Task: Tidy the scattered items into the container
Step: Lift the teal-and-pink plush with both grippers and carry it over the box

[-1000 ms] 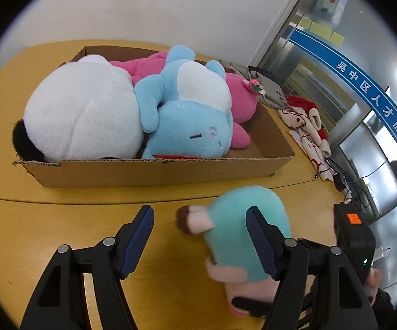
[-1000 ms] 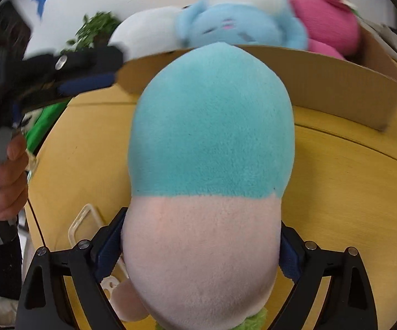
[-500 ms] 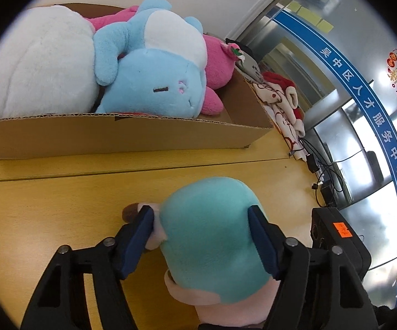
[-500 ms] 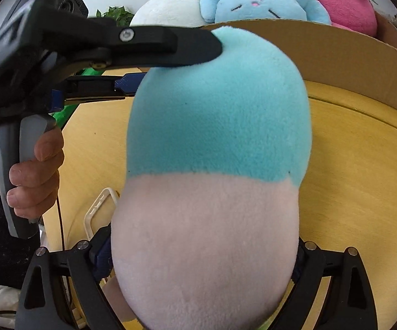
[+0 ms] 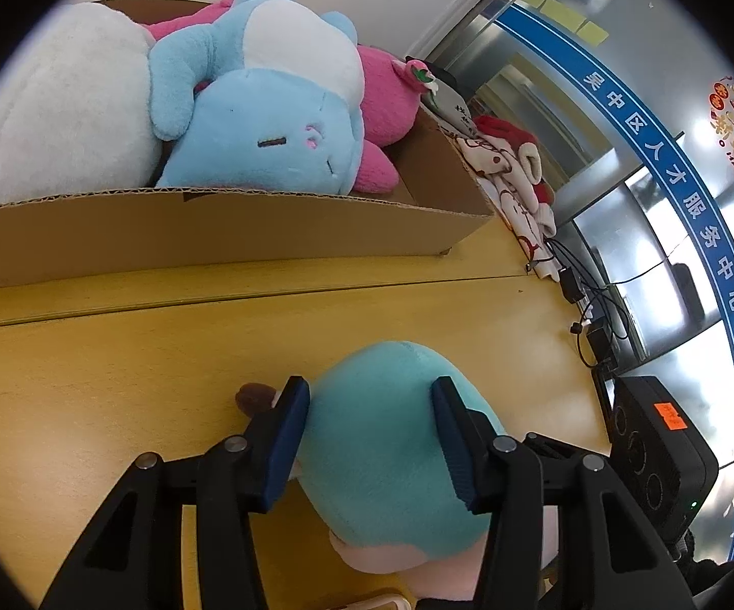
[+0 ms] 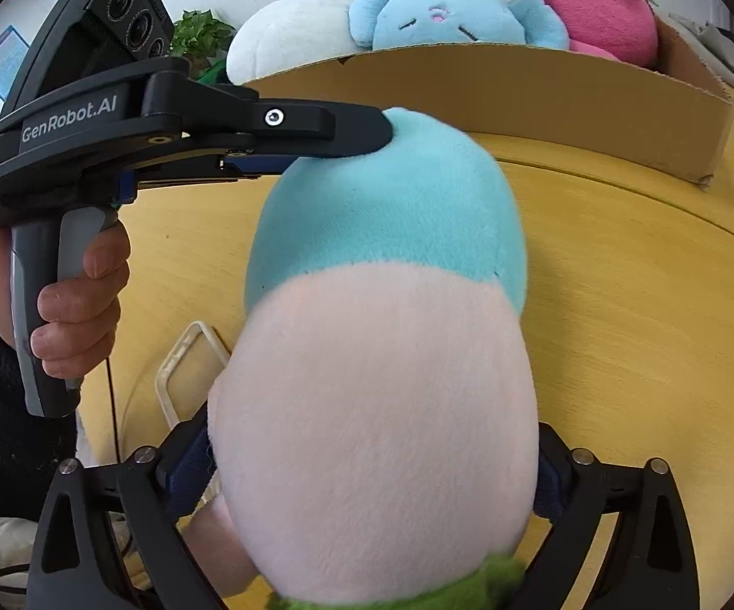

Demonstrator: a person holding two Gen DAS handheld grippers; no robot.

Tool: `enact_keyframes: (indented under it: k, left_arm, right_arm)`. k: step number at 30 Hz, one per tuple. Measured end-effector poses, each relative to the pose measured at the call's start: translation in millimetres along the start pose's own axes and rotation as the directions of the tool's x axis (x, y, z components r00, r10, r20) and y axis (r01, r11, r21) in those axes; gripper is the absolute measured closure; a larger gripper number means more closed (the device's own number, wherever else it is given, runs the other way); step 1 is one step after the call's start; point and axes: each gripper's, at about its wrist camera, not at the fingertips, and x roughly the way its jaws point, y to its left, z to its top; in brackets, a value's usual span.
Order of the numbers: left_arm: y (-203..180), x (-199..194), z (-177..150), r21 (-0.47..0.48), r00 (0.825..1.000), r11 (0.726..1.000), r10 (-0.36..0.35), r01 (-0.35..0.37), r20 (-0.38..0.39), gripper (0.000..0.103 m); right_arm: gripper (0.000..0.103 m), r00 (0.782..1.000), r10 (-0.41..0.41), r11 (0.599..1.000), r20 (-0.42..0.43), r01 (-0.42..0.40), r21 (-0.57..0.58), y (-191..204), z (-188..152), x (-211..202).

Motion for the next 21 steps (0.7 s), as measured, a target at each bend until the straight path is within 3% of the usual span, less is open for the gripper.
enact_keyframes:
  k: [8,12,13,15,16,21]
  left_arm:
    - [-1,2,0,-0.008,1.000,1.000,-0.002,0.002,-0.001,0.052]
    - [2,5,-4,-0.056,0.999,0.998,0.034,-0.034,0.002,0.027]
    - [3,6,-5,-0.061,1.000,0.998,0.031,-0.031,0.001,0.027]
    - [-2,6,-6,-0.038,1.000,0.999,0.022,-0.022,-0.003,0.031]
    - [-5,5,-6,-0.019,1.000,1.000,0.008,-0.008,-0.004,0.050]
    - [-28,-1,-3,0.056,0.999,0.998,0.039,-0.040,0.008,0.056]
  right_arm:
    - [0.005,1.000,-0.013,1.000,-0.010,0.013,0.002,-10,-6,-18]
    - [0.011,1.000,-0.007,1.000,-0.006,0.007,0.011,-8,-11,-19]
    - [0.012,1.000,-0.007,1.000,-0.001,0.007,0.010,-8,-12,-20]
    - [0.013,1.000,-0.005,1.000,0.008,0.005,0.012,-9,-13,-22]
    - [0.014,1.000,-0.004,1.000,0.013,0.004,0.011,-9,-13,-23]
    - [0.016,0.999,0.016,1.000,0.038,-0.017,0.018,-15,-27,-33]
